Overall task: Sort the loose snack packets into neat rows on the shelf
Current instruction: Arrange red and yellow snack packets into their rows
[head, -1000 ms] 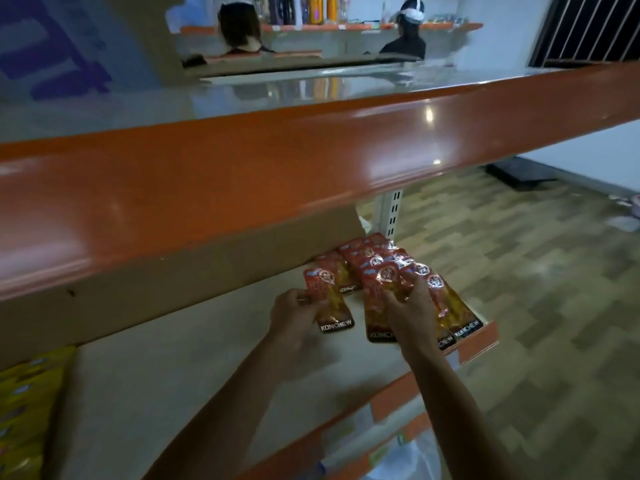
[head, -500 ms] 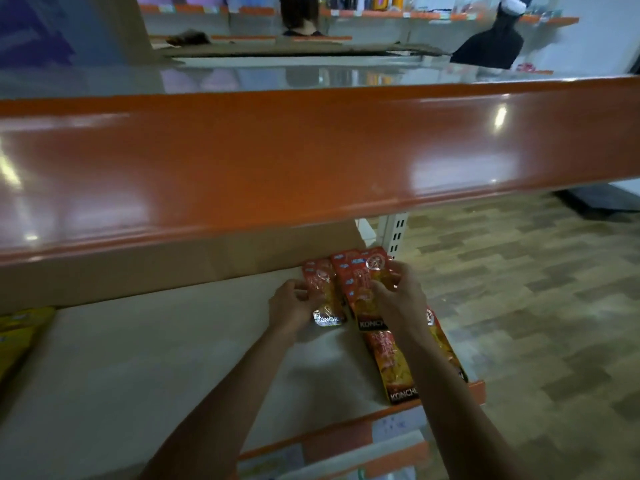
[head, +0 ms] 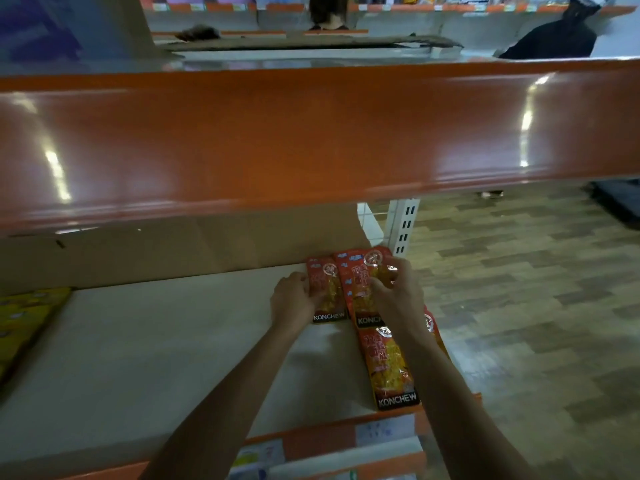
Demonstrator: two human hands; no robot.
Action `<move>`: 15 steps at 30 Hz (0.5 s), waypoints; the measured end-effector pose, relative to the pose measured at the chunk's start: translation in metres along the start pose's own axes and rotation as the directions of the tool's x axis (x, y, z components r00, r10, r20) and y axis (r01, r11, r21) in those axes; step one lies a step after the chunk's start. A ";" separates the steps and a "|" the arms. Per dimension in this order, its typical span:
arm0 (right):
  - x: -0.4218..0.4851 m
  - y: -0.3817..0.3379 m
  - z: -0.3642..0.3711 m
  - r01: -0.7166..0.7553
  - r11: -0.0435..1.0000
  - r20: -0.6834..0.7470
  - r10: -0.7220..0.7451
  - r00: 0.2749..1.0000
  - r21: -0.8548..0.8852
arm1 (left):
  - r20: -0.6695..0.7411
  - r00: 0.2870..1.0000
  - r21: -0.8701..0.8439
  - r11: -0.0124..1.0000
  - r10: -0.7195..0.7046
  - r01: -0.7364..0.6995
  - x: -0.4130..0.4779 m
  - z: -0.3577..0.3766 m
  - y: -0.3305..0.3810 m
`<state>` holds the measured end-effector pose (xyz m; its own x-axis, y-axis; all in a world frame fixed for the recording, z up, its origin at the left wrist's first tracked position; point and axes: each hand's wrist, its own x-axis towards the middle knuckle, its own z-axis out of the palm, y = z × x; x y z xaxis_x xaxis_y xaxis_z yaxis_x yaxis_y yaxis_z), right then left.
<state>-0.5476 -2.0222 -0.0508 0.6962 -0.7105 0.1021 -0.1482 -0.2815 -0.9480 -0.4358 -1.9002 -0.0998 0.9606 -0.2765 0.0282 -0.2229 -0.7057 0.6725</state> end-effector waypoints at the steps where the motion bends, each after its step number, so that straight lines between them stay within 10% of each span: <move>1: 0.001 0.000 0.001 -0.003 1.000 0.007 0.003 1.000 -0.007 | -0.028 1.000 -0.006 1.000 0.009 -0.009 -0.002 -0.002 0.001; 8: 0.002 0.000 0.021 0.013 0.999 0.088 -0.009 0.996 -0.045 | 0.229 0.973 -0.586 0.800 0.016 0.125 -0.032 -0.020 0.023; 15: 0.002 0.001 0.029 0.142 0.958 0.173 -0.101 0.980 -0.249 | 0.198 0.976 -0.600 0.776 -0.093 0.195 -0.029 -0.026 -0.002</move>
<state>-0.5265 -2.0052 -0.0602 0.8186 -0.5561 0.1433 -0.2178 -0.5316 -0.8185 -0.4592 -1.8737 -0.0828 0.9252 -0.3333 -0.1812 0.1143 -0.2105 0.9709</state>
